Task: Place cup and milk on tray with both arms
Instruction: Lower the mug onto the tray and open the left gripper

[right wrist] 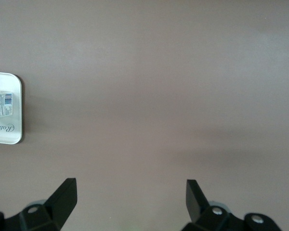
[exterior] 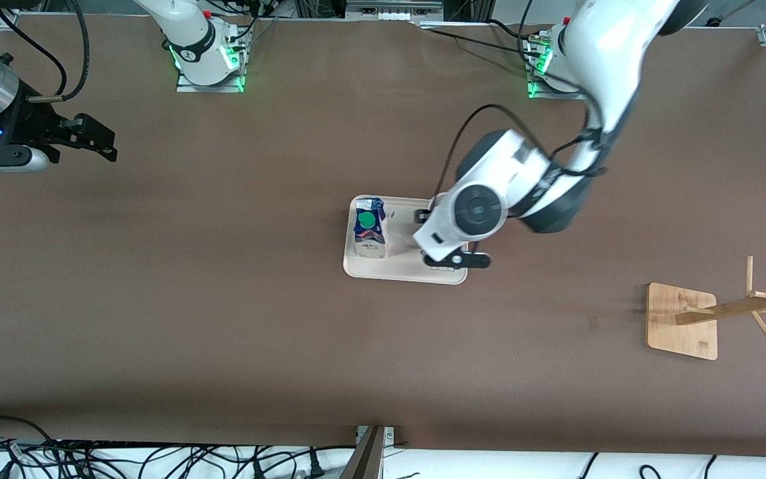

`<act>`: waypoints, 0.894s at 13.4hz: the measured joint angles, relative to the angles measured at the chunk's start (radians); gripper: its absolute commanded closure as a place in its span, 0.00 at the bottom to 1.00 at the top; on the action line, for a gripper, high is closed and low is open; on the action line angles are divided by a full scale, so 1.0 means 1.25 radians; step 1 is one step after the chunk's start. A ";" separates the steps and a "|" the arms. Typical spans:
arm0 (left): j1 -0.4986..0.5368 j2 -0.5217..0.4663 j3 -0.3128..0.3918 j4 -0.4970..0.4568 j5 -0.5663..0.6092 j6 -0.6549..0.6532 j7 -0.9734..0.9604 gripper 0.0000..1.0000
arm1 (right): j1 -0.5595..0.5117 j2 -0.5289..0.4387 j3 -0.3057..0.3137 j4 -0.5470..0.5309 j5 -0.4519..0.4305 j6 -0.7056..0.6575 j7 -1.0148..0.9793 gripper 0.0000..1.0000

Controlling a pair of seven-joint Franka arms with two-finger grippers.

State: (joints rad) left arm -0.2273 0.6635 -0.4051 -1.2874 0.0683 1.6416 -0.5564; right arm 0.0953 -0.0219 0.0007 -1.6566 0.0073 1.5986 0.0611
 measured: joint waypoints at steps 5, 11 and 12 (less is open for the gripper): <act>0.143 -0.151 0.006 0.000 0.046 -0.102 0.222 0.00 | 0.000 0.000 0.000 0.000 0.000 0.000 0.000 0.00; 0.284 -0.192 0.009 0.021 0.120 -0.103 0.293 0.00 | 0.000 0.000 0.000 0.000 0.000 0.000 0.000 0.00; 0.303 -0.198 0.011 0.043 0.120 -0.112 0.325 0.00 | 0.000 0.000 0.000 0.000 0.000 0.000 0.000 0.00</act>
State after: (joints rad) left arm 0.1509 0.4159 -0.3915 -1.2335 0.2186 1.5011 -0.1506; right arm 0.0950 -0.0219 0.0003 -1.6565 0.0073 1.5984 0.0611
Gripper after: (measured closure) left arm 0.000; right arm 0.000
